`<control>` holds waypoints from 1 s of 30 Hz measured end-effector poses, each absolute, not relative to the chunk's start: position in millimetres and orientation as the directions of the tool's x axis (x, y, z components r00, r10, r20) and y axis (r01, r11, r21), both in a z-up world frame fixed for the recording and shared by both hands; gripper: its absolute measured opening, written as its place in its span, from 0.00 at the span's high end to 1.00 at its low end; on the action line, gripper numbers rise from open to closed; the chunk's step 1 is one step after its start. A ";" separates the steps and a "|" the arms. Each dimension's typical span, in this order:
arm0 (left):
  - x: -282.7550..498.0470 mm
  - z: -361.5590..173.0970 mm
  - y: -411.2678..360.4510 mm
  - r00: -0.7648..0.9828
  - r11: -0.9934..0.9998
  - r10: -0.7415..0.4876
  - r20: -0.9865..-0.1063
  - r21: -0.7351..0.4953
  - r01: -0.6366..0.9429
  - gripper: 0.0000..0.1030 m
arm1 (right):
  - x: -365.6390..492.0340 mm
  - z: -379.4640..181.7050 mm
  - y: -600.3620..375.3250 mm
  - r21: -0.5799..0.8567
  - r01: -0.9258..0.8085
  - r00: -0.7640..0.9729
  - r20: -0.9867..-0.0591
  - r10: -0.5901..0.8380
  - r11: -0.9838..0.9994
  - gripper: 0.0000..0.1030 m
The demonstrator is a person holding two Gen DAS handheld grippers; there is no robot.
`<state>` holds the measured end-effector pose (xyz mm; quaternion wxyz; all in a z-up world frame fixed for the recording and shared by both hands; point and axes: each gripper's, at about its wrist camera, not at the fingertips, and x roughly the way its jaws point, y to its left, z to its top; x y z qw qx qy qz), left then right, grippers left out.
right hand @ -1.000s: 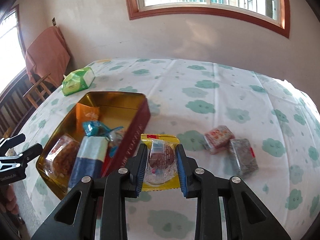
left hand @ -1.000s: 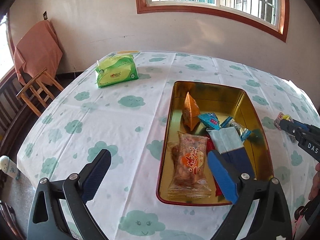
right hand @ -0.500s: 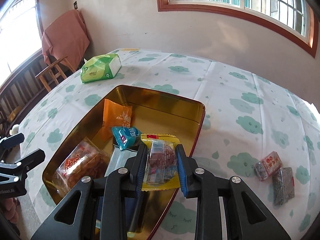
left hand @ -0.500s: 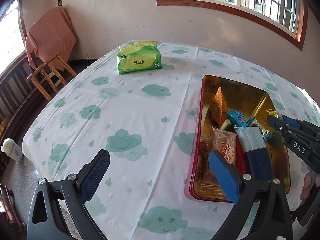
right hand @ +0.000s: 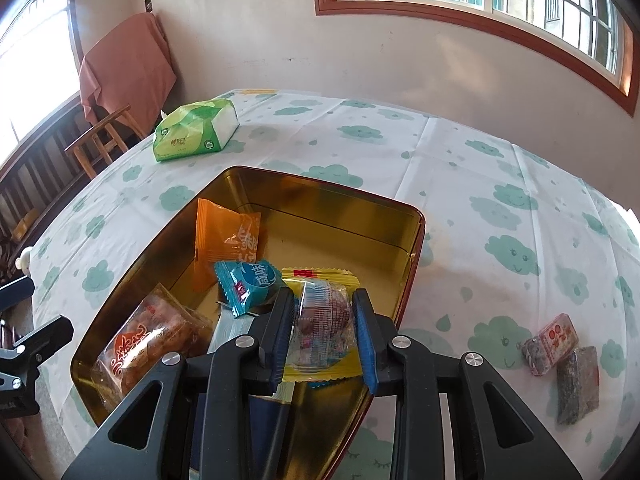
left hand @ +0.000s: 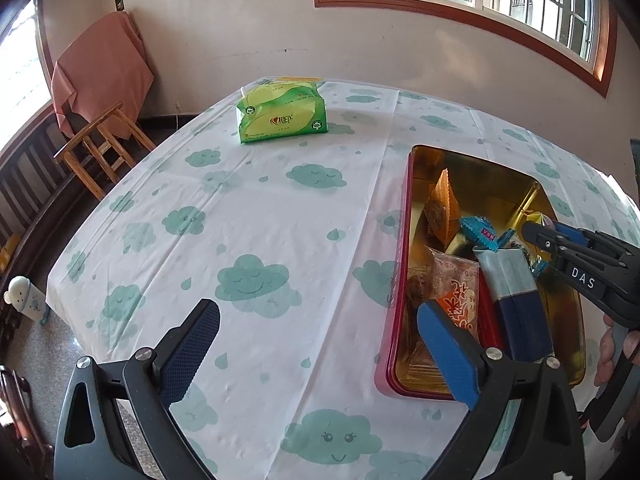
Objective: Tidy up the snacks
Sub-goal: 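Lower the yellow-wrapped cake into the tin and open the right tool, then move the right tool to the dark grey packet and close on it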
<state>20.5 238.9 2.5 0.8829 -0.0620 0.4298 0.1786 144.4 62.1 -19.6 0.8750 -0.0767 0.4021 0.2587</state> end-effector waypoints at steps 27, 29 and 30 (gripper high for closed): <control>19.6 18.9 215.1 0.602 0.947 0.224 -0.766 0.027 -0.319 0.04 | 120.8 7.9 -32.1 0.074 -0.437 0.643 -0.671 0.369 0.896 0.48; 19.6 20.6 209.1 0.608 0.952 0.218 -0.763 0.029 -0.304 0.04 | 121.8 5.9 -50.6 0.055 -0.406 0.659 -0.674 0.334 0.912 0.45; 20.0 21.5 205.9 0.612 0.954 0.216 -0.761 0.032 -0.297 0.04 | 122.6 3.8 -61.9 0.044 -0.385 0.667 -0.677 0.311 0.922 0.44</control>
